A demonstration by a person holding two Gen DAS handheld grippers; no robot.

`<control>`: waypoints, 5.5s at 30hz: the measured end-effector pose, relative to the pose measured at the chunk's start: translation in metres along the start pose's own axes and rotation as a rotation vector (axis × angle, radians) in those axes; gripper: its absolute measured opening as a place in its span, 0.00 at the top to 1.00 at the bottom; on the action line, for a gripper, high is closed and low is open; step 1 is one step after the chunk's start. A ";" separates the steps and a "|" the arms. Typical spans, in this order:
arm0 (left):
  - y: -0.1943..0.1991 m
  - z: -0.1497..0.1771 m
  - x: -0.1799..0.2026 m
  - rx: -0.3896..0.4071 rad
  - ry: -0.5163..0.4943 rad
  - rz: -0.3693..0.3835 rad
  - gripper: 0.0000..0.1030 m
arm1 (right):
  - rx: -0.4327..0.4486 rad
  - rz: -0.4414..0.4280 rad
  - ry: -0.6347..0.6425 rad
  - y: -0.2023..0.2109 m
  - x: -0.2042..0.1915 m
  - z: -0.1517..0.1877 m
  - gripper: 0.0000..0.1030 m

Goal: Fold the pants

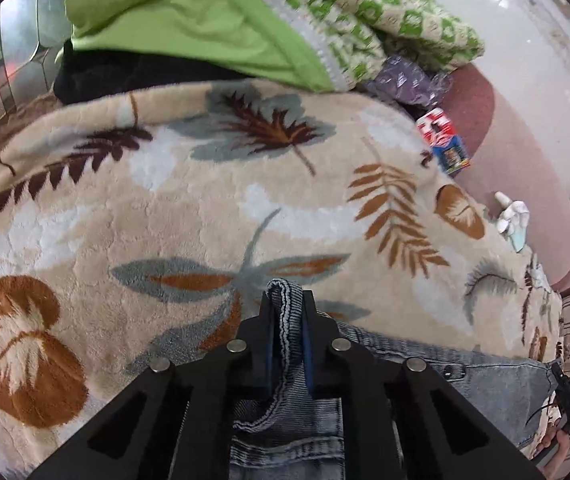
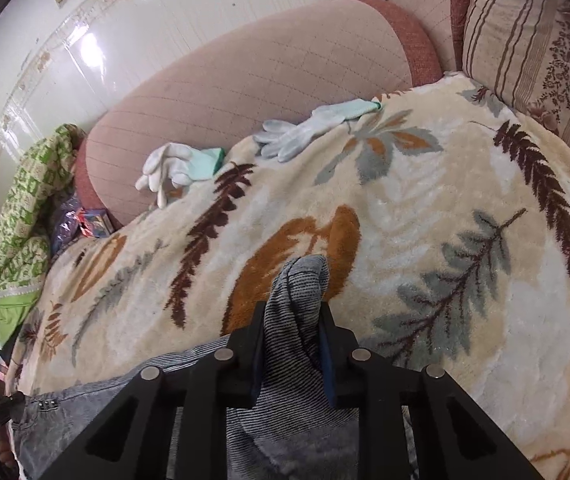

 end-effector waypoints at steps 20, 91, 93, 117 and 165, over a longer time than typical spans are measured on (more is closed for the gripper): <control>0.168 0.062 -0.028 0.234 -0.027 0.267 0.89 | 0.195 -0.181 -0.198 0.168 0.052 0.053 0.79; 0.243 0.185 -0.038 0.225 -0.503 0.147 0.52 | -0.213 -0.050 0.014 0.254 0.077 0.161 0.92; 0.237 0.190 -0.016 0.215 -0.485 0.206 0.33 | -0.254 -0.091 0.052 0.235 0.049 0.175 0.92; 0.127 0.203 0.015 0.107 -0.372 0.045 0.34 | -0.305 -0.209 0.304 0.159 -0.116 0.198 0.91; 0.140 0.280 0.128 0.019 -0.669 0.193 0.29 | -0.117 -0.304 -0.360 0.306 0.126 0.190 0.21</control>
Point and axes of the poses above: each gripper's, at about its wrist camera, not at the fingertips, and y roughly against the way its jaws point, x to its right, z to its underside, the point moved 1 cm from there along -y, roughly the way its jaws point, and after that the axes turned 2 degrees about x, right-handed, at the moved point
